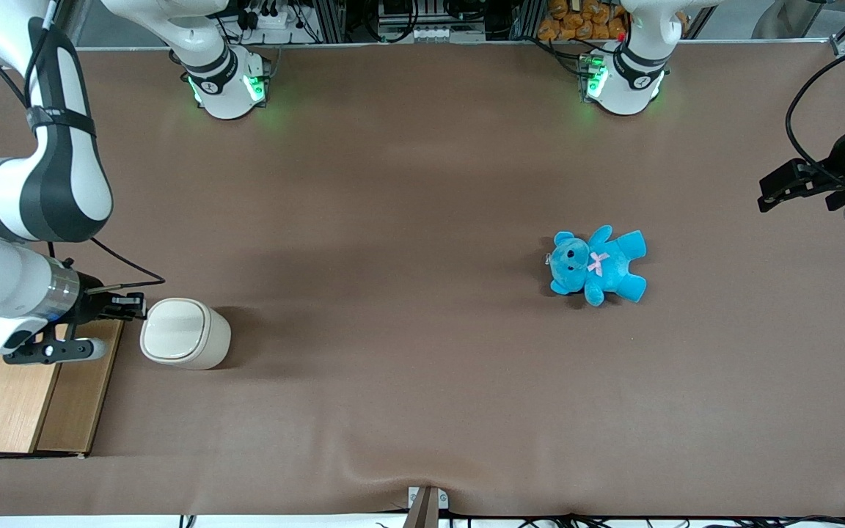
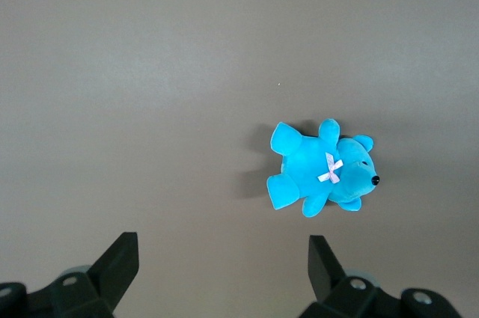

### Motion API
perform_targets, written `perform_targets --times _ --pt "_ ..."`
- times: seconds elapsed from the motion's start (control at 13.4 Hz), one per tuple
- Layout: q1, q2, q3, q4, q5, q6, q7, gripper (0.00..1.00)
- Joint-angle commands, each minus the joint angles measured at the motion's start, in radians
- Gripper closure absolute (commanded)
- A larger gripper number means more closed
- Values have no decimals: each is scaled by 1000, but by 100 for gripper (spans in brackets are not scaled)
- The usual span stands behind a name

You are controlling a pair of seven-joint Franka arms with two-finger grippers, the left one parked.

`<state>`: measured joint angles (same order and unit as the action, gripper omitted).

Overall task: Open trash can with right arm
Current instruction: 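Lower the right gripper to the lid edge of the white trash can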

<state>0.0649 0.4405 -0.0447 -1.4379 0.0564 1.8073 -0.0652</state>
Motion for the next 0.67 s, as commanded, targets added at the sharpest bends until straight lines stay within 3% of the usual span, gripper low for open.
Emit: perform_targets --times 0.0,0.6 --pt "-7 32 -6 37 2 -19 1 99" --pt "-37 92 -7 27 5 -22 1 100"
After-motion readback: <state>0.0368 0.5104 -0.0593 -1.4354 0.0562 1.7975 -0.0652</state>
